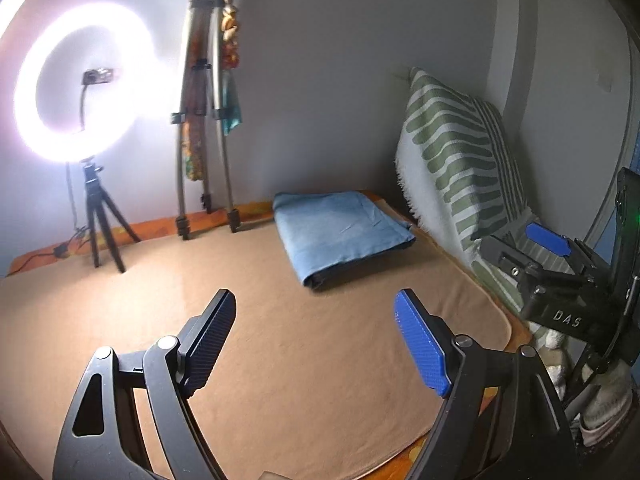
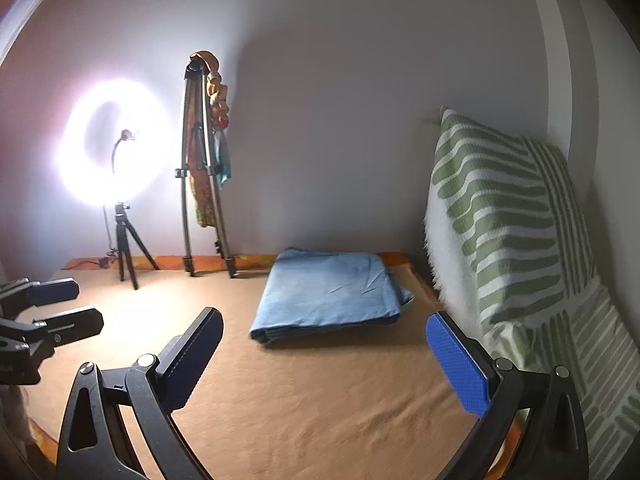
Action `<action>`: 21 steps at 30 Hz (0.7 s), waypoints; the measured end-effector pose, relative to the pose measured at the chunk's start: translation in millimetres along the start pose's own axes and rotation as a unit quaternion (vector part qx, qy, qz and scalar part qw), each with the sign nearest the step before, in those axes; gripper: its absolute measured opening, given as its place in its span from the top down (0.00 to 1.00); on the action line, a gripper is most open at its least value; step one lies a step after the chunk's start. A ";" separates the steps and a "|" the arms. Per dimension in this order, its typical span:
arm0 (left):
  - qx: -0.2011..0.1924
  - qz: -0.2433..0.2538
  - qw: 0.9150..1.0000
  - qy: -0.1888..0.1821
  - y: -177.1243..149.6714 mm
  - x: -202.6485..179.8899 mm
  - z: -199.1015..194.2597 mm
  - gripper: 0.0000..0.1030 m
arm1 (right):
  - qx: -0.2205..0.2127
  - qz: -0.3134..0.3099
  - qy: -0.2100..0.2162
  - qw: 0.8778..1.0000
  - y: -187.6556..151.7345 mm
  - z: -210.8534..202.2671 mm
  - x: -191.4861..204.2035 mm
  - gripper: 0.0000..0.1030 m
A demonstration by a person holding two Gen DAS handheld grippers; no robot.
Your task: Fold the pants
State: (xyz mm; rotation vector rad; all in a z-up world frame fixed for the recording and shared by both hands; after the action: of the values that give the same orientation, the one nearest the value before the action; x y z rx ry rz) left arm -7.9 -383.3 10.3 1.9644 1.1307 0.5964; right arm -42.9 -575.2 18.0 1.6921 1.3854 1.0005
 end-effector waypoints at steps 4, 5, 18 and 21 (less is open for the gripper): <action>0.004 -0.004 1.000 0.006 -14.6 3.9 -2.4 0.20 | -0.004 0.011 -0.004 1.000 -11.5 -5.8 3.7 0.00; 0.006 -0.005 1.000 0.005 -18.1 4.8 -1.9 0.21 | -0.004 0.012 -0.004 1.000 -13.9 -6.3 4.6 0.00; 0.009 -0.011 1.000 0.027 -46.0 19.7 11.7 0.20 | 0.020 0.021 -0.003 1.000 -39.5 15.8 11.6 0.00; 0.015 -0.017 0.999 0.032 -51.7 22.9 14.9 0.21 | 0.022 0.011 -0.003 1.000 -42.9 21.2 17.3 0.00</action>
State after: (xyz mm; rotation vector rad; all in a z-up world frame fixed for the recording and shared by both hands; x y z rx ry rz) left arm -12.1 -353.6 -39.9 1.9606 1.2152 0.6310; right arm -40.1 -552.3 -27.3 1.7450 1.3964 0.9829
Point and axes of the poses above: each gripper's, at about its wrist camera, not at the fingertips, and z roughly the way its jaws point, x to its left, y to its top, the point moved 3 cm from there along z, roughly the way its jaws point, and after that the axes turned 7 degrees about z, right-handed, at the moved point
